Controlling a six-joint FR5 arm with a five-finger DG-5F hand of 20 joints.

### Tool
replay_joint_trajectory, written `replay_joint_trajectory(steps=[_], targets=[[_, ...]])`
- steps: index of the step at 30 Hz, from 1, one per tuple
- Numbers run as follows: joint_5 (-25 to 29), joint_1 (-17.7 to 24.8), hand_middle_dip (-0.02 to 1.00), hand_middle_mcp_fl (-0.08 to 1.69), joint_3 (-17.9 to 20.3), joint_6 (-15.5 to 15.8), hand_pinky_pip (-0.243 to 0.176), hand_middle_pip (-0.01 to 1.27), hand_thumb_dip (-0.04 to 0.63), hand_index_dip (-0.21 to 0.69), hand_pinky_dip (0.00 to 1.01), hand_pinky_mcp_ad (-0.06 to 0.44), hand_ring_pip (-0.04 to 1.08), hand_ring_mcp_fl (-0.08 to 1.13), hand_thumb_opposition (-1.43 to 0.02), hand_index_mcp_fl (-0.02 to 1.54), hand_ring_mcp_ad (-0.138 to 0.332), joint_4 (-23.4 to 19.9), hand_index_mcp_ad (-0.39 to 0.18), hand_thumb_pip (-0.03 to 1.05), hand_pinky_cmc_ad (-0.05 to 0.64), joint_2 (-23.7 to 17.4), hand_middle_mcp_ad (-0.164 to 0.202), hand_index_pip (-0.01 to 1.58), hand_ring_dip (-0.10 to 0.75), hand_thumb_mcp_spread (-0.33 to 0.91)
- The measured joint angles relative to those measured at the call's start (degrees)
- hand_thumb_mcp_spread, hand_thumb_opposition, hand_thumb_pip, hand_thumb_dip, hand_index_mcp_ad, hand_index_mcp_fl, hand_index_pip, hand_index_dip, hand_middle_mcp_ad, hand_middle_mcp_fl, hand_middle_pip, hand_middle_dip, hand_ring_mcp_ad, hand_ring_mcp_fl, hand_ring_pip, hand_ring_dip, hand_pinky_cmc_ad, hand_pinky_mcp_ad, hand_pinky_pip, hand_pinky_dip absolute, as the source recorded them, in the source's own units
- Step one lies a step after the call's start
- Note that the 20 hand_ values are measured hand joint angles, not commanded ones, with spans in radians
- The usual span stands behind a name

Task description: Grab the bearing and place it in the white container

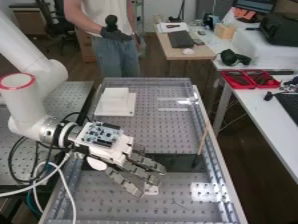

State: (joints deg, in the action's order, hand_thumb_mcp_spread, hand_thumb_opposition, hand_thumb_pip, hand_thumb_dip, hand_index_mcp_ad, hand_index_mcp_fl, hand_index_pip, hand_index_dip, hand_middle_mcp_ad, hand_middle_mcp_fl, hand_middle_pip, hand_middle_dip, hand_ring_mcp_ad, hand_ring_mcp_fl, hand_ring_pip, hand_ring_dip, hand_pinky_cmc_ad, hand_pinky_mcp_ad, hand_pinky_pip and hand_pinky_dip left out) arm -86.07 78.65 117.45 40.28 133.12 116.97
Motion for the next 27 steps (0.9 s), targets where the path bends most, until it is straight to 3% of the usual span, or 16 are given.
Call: replay_joint_trajectory(steps=[27], targets=[[-0.2, 0.0, 0.21, 0.01, -0.7, 0.6, -0.075, 0.13, 0.34, 0.244, 0.19, 0.293, 0.09, 0.0, -0.86, 0.07, 0.129, 1.3, -0.122, 0.63, 0.375, 0.3, 0.051, 1.43, 0.103, 0.44]])
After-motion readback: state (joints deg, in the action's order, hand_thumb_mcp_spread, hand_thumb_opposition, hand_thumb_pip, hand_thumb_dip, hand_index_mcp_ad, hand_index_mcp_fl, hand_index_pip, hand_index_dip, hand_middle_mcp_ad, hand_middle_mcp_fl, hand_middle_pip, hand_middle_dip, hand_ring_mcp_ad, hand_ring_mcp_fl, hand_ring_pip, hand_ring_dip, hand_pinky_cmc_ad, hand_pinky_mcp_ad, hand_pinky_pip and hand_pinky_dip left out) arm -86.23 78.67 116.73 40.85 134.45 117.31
